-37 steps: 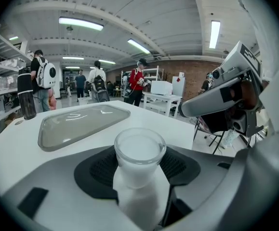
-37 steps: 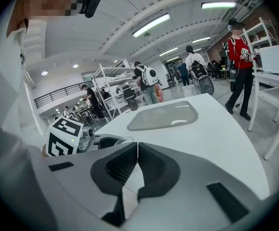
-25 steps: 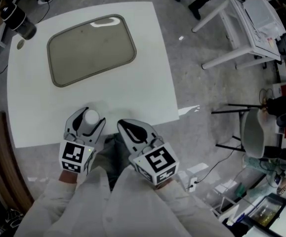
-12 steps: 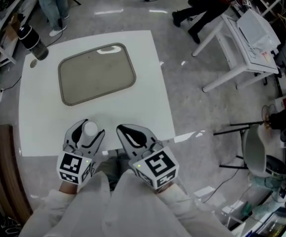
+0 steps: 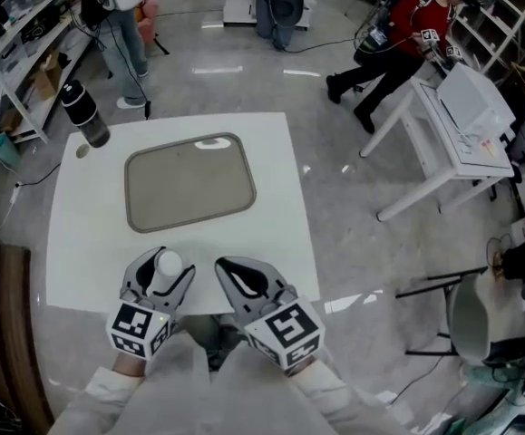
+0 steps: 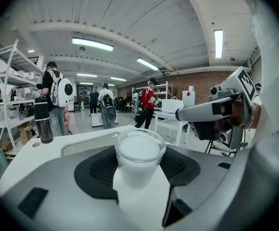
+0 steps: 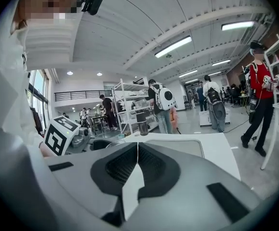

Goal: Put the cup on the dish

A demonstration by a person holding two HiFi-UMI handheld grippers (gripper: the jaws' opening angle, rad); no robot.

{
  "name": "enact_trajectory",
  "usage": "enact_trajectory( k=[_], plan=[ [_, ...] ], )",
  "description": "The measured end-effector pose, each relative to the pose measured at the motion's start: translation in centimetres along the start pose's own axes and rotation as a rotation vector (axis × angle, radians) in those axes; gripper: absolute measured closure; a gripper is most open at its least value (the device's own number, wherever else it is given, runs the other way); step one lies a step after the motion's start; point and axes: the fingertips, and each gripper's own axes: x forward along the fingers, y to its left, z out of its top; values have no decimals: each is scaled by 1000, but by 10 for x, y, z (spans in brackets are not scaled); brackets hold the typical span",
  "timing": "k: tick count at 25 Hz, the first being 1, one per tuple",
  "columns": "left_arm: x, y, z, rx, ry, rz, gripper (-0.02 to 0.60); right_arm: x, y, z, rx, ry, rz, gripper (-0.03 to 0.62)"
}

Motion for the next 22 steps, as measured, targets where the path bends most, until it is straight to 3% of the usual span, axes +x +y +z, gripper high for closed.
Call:
enact_trajectory(
  k=[10,22],
  plan=[
    [26,49,26,3,-19,-11,310,47,-20,16,16,-12,-3,579],
    [106,128,42,6,-6,-76,310,141,-73,28,47,20,-34,579]
  ],
)
